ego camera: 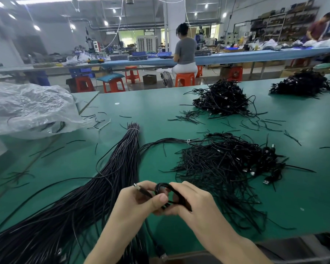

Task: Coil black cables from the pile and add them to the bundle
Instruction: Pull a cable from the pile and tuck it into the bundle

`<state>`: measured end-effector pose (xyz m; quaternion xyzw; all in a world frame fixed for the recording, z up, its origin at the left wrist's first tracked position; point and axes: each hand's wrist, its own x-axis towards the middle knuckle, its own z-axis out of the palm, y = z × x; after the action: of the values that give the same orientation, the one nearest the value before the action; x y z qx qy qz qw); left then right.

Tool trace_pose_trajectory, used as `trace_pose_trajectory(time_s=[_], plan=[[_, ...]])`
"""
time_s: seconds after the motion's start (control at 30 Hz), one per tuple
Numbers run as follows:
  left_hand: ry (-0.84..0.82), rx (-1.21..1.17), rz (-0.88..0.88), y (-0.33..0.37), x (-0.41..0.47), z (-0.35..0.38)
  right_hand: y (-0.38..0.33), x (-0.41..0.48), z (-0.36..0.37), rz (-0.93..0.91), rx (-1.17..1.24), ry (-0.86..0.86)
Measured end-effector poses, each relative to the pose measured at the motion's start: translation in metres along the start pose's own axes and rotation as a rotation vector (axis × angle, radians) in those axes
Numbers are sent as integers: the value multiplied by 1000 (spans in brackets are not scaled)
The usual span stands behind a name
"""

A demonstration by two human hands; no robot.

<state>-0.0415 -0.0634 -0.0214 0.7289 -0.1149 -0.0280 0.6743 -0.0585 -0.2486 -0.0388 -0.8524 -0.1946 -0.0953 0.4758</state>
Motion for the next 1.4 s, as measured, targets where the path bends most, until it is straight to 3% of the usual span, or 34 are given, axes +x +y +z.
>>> trace_pose_trajectory(time_s=[0.27, 0.43, 0.53, 0.67, 0.83, 1.1, 1.2, 1.4], plan=[[5, -79, -147, -13, 0, 3, 16, -1, 6, -157, -444, -63], [78, -5, -131, -11, -1, 7, 11, -10, 7, -200, -713, -156], [26, 46, -134, -8, -1, 11, 8, -14, 4, -272, -816, -87], [-2, 274, -127, -9, 0, 8, 10, -12, 3, -284, -863, -51], [-74, 595, 15, -4, 2, -4, 13, -9, 2, -292, -906, -78], [-491, 1117, 29, -2, 17, -3, 21, -2, 3, -411, -989, -75], [-496, 1319, 84, -8, 20, 3, 26, 5, 3, -457, -1000, -47], [-377, 1277, 144, -26, 20, 9, 43, 16, 4, -533, -991, -10]])
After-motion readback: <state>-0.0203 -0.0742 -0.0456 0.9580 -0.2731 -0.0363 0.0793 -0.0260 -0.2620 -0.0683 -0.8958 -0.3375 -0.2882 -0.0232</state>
